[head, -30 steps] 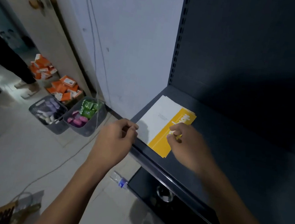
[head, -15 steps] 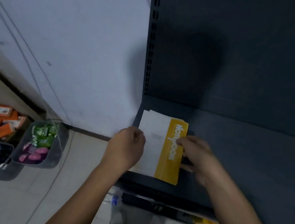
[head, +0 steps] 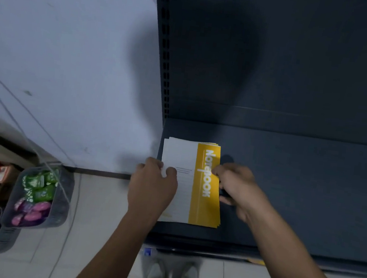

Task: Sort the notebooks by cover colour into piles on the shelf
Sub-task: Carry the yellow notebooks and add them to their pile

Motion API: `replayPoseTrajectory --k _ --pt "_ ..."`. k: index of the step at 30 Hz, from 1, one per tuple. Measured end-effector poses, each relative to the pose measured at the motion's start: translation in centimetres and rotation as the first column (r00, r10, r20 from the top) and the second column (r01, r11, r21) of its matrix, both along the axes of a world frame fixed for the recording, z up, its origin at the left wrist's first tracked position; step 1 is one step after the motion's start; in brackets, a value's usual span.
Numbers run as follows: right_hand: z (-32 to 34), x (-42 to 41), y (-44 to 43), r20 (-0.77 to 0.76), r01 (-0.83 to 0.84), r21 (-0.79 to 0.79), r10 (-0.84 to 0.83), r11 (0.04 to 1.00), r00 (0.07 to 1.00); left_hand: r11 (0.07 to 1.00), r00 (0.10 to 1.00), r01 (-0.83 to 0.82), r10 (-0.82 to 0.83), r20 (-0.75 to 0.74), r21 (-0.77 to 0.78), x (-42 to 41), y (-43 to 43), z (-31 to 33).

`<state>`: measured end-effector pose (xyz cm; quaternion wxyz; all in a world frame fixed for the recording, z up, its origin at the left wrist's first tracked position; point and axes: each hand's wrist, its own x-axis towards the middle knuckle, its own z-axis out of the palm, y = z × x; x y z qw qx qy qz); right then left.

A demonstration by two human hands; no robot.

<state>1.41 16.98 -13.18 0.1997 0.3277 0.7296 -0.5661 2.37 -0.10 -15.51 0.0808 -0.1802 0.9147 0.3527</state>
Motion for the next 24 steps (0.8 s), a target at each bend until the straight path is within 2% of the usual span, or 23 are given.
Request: replayPoseTrajectory --k 4,6,9,13,17,21,24 --pt "0.3 0.2 -0.1 -0.026 -0.023 0.004 0.023 1.0 0.999 1.0 0.999 0.0 0.0 0.05 0.005 -0.6 -0.1 0.5" --pt "0.3 0.1 -0.2 -0.036 -0.031 -0.016 0.03 0.999 0.999 0.998 0.995 0.005 -0.011 0.099 0.069 -0.9 0.0 0.6" --pt "0.6 0.4 -0.8 -0.033 -0.049 -0.028 0.049 0.998 0.998 0.989 0.985 0.08 -0.097 0.141 0.121 -0.9 0.3 0.4" --pt "0.8 0.6 -1.1 -0.048 -0.085 0.021 0.086 0.996 0.995 0.988 0.991 0.092 -0.103 0.087 0.127 -0.7 0.5 0.5" --pt "0.9 0.6 -0.9 -0.057 -0.078 -0.051 0.075 0.996 0.996 0.993 0.993 0.114 -0.115 -0.034 -0.013 -0.2 1.1 0.5" --pt "0.6 0.6 -0.8 -0.06 -0.073 -0.031 0.071 0.997 0.996 0.982 0.997 0.075 -0.08 0.019 0.175 -0.6 1.0 0.9" --pt "0.5 0.9 -0.5 -0.08 -0.031 -0.029 0.028 0.999 0.996 0.927 1.0 -0.007 0.012 -0.012 0.375 -1.0 0.6 1.3"
